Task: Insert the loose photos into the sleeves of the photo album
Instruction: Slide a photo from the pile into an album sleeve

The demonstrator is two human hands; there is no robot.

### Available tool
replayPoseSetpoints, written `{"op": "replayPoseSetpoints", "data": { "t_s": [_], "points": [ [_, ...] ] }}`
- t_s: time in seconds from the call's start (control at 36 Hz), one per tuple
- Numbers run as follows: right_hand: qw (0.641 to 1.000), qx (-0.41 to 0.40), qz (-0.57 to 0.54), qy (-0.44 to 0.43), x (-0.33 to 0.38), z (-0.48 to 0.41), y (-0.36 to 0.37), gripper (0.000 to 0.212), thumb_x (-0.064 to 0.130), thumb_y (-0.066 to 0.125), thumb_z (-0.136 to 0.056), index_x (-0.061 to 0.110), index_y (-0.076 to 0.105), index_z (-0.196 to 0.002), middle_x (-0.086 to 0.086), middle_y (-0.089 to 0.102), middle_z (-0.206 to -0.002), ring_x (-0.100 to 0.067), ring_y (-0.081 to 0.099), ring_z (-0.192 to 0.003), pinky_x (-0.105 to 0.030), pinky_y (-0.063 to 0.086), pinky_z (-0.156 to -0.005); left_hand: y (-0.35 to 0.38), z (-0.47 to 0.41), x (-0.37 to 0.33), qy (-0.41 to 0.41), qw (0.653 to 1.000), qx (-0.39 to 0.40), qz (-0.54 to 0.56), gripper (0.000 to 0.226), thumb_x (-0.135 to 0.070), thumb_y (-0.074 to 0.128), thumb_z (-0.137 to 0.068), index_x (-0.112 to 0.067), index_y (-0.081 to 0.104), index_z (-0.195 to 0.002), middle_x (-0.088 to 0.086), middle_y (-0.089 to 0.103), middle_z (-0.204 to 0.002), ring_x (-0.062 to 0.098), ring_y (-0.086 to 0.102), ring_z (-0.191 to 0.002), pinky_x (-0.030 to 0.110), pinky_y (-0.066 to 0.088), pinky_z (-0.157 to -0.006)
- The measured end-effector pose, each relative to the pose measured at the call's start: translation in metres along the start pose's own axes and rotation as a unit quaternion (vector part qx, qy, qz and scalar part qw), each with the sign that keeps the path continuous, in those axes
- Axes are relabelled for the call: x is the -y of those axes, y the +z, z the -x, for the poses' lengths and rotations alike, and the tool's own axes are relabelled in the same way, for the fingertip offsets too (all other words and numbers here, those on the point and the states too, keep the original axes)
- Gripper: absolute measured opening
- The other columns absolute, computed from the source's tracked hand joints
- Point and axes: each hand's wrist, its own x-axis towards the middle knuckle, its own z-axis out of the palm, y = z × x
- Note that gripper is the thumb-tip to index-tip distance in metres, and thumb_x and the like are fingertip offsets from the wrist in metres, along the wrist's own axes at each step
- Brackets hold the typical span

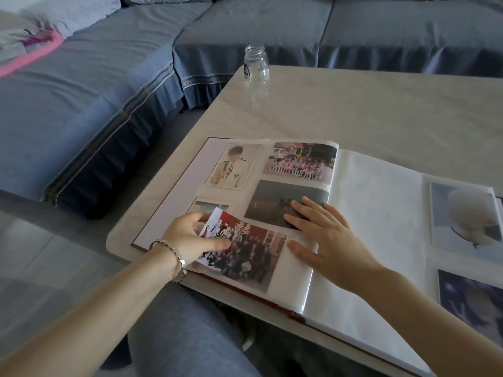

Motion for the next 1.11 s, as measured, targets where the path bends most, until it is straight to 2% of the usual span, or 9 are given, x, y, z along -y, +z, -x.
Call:
{"op": "replayPoseSetpoints", "data": {
  "t_s": [0.08,0.22,0.39,0.47,0.58,0.69,0.89,1.0,1.11],
  "points": [
    [1.000,-0.013,-0.008,-0.018,-0.004,0.001,0.000,0.076,0.074,0.007,-0.079,0.040,0.023,-0.144,0.029,-0.002,-0.143,0.027,-0.034,-0.113,-0.006,-0.024,-0.098,-0.001,0.004,0.001,-0.007,1.000,0.007,0.025,0.055,-0.018,0.076,-0.075,-0.013,0.053,-0.125,0.000,0.064,-0.108,0.017,0.063,-0.095,0.022,0.055,-0.060],
    [0.996,-0.067,-0.051,0.023,-0.012,0.002,-0.007,0.059,0.054,0.026,-0.090,0.028,0.033,-0.143,0.014,0.017,-0.154,0.002,0.002,-0.140,-0.016,0.000,-0.112,-0.003,0.009,-0.005,0.046,0.997,0.010,-0.059,0.042,-0.026,0.064,-0.087,-0.007,0.056,-0.123,0.009,0.065,-0.115,0.022,0.062,-0.105,0.038,0.053,-0.085],
    [0.993,-0.077,-0.084,0.026,-0.017,0.001,-0.012,0.057,0.047,0.027,-0.088,0.026,0.040,-0.140,0.014,0.026,-0.150,0.010,0.009,-0.129,-0.014,0.006,-0.109,-0.010,0.015,-0.016,0.071,0.996,-0.020,-0.056,0.012,-0.021,0.070,-0.081,-0.015,0.066,-0.090,0.005,0.069,-0.084,0.019,0.066,-0.081,0.035,0.055,-0.073],
    [0.992,-0.086,-0.092,0.023,-0.019,0.000,-0.011,0.052,0.044,0.030,-0.090,0.026,0.043,-0.138,0.013,0.029,-0.149,0.004,0.016,-0.135,-0.016,0.008,-0.110,-0.015,0.018,-0.023,0.049,0.998,-0.025,0.003,0.022,-0.016,0.076,-0.075,-0.024,0.061,-0.089,-0.004,0.066,-0.081,0.010,0.064,-0.076,0.026,0.052,-0.067],
    [0.992,-0.082,-0.092,0.023,-0.021,0.000,-0.012,0.042,0.032,0.040,-0.097,0.025,0.043,-0.138,0.013,0.029,-0.149,0.006,0.015,-0.133,-0.018,0.010,-0.111,-0.019,0.022,-0.027,0.035,0.999,-0.017,0.024,0.025,-0.012,0.075,-0.076,-0.022,0.065,-0.097,-0.001,0.070,-0.081,0.014,0.069,-0.074,0.033,0.058,-0.066],
    [0.992,-0.078,-0.092,0.029,-0.019,0.000,-0.013,0.042,0.032,0.039,-0.097,0.026,0.044,-0.138,0.013,0.029,-0.149,-0.004,0.019,-0.140,-0.018,0.011,-0.110,-0.015,0.024,-0.030,0.071,0.997,-0.012,0.008,0.018,-0.008,0.065,-0.085,-0.021,0.063,-0.098,-0.006,0.066,-0.078,0.002,0.067,-0.060,0.015,0.051,-0.046],
    [0.992,-0.070,-0.097,0.037,-0.017,0.001,-0.015,0.042,0.032,0.039,-0.097,0.026,0.042,-0.139,0.013,0.028,-0.150,-0.004,0.017,-0.140,-0.019,0.010,-0.111,-0.012,0.029,-0.034,0.077,0.997,-0.023,-0.009,0.011,-0.011,0.073,-0.079,-0.019,0.065,-0.080,-0.004,0.071,-0.069,0.004,0.067,-0.062,0.009,0.048,-0.049],
    [0.992,-0.069,-0.100,0.042,-0.015,0.001,-0.014,0.043,0.033,0.038,-0.097,0.026,0.041,-0.139,0.013,0.026,-0.151,-0.003,0.015,-0.141,-0.020,0.010,-0.112,-0.010,0.032,-0.037,0.081,0.995,-0.051,-0.027,0.020,-0.011,0.081,-0.069,-0.018,0.065,-0.080,-0.002,0.068,-0.076,0.010,0.065,-0.073,0.016,0.053,-0.057],
    [0.992,-0.067,-0.099,0.045,-0.015,0.001,-0.014,0.043,0.033,0.038,-0.097,0.026,0.040,-0.140,0.013,0.026,-0.151,-0.004,0.015,-0.141,-0.020,0.010,-0.112,-0.010,0.032,-0.036,0.079,0.994,-0.068,-0.020,0.016,-0.002,0.077,-0.071,-0.011,0.066,-0.078,0.000,0.069,-0.069,0.014,0.067,-0.057,0.022,0.054,-0.047]
  ]
}}
